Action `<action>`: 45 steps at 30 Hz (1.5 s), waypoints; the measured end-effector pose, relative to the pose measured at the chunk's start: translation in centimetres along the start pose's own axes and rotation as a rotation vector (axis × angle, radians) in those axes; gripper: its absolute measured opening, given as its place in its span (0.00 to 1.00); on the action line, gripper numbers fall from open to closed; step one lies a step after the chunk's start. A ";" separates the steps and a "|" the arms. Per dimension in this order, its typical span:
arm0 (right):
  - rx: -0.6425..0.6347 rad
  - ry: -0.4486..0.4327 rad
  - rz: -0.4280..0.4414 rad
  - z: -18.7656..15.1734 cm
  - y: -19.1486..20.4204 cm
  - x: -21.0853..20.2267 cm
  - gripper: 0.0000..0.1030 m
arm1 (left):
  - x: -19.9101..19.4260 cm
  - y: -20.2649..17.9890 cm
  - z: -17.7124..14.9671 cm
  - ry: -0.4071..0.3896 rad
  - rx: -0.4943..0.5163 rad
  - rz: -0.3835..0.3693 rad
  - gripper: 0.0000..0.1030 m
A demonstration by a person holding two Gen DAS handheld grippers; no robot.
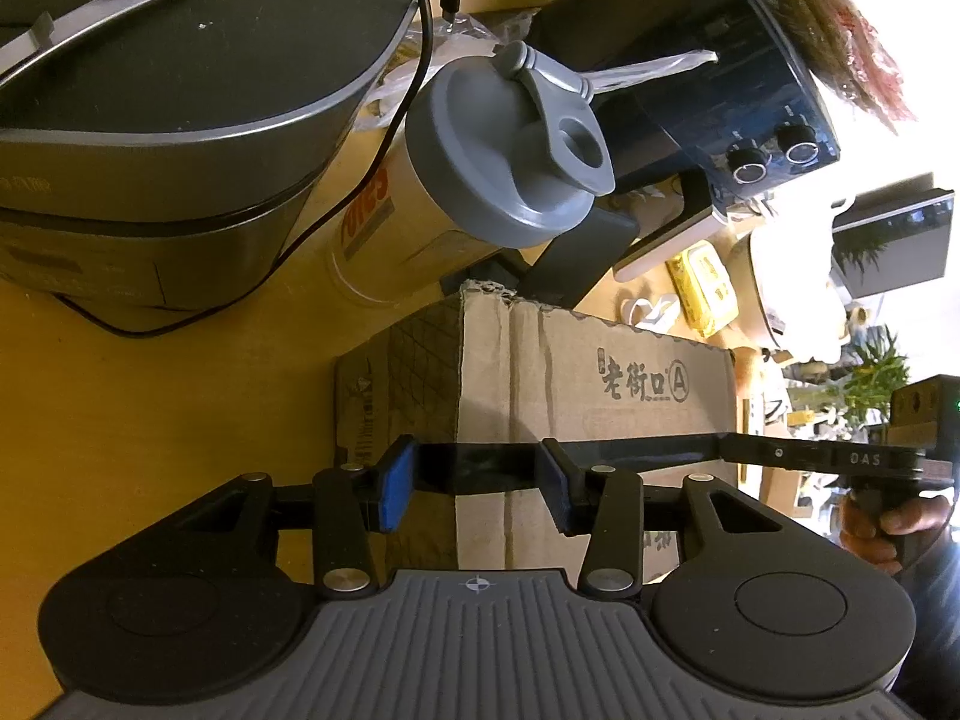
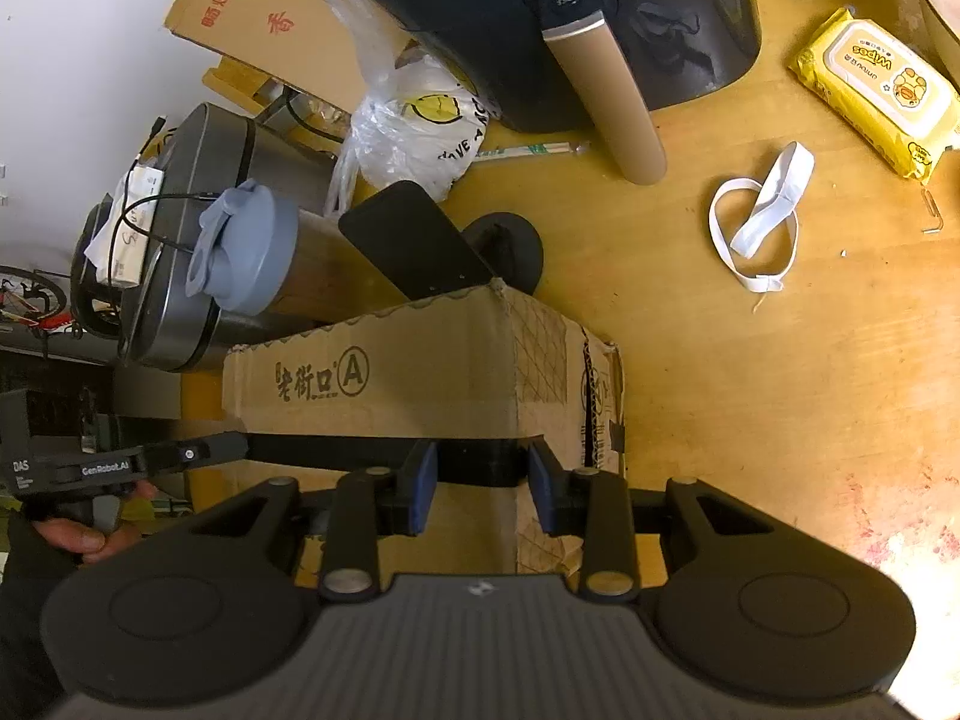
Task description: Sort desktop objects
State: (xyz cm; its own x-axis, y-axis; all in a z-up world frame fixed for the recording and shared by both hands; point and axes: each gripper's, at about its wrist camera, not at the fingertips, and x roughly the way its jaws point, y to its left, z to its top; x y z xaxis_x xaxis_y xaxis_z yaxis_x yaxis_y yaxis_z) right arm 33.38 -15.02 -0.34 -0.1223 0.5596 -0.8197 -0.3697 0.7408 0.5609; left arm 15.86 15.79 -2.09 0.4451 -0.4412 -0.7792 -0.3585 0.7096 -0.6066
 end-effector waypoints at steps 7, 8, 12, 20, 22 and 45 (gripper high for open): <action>0.017 -0.106 -0.023 -0.9 0.5 -0.7 1.00 | -0.2 -0.9 -1.0 -0.044 0.015 0.064 0.90; 0.010 -0.101 -0.028 -1.0 0.7 -0.6 1.00 | -0.2 -1.1 -1.2 -0.044 0.014 0.064 0.92; -0.009 -0.086 -0.025 -1.5 1.0 -0.1 1.00 | -0.3 -1.5 -1.8 -0.043 0.018 0.075 0.92; -0.008 -0.081 -0.010 -3.2 0.8 -0.6 1.00 | -1.2 -2.2 -3.2 -0.053 0.022 0.082 0.92; -0.012 -0.084 -0.011 -3.8 0.9 -0.9 1.00 | -1.5 -2.6 -3.7 -0.064 0.031 0.101 0.92; -0.210 -0.226 -0.193 -13.8 3.2 -3.7 1.00 | -3.7 -8.5 -14.2 -0.215 0.193 0.296 0.92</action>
State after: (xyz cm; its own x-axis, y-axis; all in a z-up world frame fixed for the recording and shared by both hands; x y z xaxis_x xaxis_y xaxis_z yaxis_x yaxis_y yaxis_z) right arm 19.93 -19.83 2.92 0.1664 0.5026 -0.8483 -0.5500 0.7614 0.3432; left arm 5.57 3.57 3.73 0.5146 -0.0919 -0.8525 -0.3458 0.8875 -0.3044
